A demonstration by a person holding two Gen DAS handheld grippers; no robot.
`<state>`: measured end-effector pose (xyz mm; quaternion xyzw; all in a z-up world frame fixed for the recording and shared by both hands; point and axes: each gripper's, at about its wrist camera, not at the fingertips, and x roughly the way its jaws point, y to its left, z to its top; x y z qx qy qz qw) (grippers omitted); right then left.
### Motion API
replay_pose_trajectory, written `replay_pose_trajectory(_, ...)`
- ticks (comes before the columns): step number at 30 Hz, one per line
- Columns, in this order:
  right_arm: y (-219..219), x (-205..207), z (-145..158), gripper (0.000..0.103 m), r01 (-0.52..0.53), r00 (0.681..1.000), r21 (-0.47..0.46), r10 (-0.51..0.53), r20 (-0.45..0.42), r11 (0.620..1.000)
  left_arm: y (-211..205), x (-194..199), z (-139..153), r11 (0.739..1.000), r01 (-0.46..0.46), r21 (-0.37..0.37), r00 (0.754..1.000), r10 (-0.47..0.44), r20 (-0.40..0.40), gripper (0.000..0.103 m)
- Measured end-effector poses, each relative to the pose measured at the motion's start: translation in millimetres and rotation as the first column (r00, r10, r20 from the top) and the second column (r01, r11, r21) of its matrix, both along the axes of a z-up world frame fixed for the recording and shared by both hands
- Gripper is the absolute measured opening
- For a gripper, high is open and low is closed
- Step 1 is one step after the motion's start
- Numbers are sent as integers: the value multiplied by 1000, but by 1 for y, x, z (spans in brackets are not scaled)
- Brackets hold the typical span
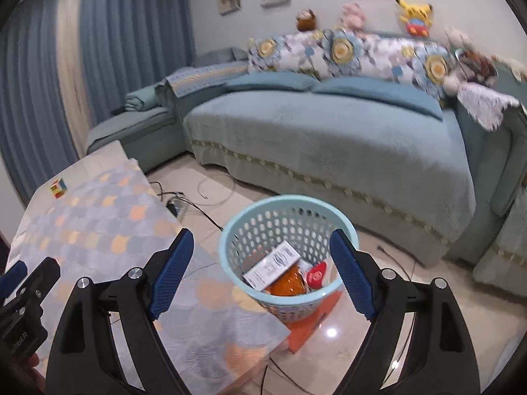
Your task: Collect trash
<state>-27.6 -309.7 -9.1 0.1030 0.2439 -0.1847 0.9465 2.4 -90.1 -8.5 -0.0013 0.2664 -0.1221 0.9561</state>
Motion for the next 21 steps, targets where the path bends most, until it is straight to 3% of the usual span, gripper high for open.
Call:
replay_pose_trajectory(3, 20, -8, 4, 80, 0, 999, -115, 6, 53, 993, 7, -3, -3, 999, -17, -46, 1000, 17, -2, 89)
replay_pose_trajectory(8, 36, -16, 5, 81, 17, 995, -191, 2, 99, 981, 9, 3, -12, 996, -34, -78, 999, 32, -27, 89)
replay_pose_trajectory(15, 37, -8, -4, 81, -7, 998, -159, 18, 63, 987, 1, -6, -10, 998, -63, -1, 997, 63, 46, 91)
replay_pose_trajectory(21, 37, -8, -6, 81, -4, 998, -168, 14, 60, 986, -3, -8, -9, 998, -65, 17, 997, 64, 53, 92)
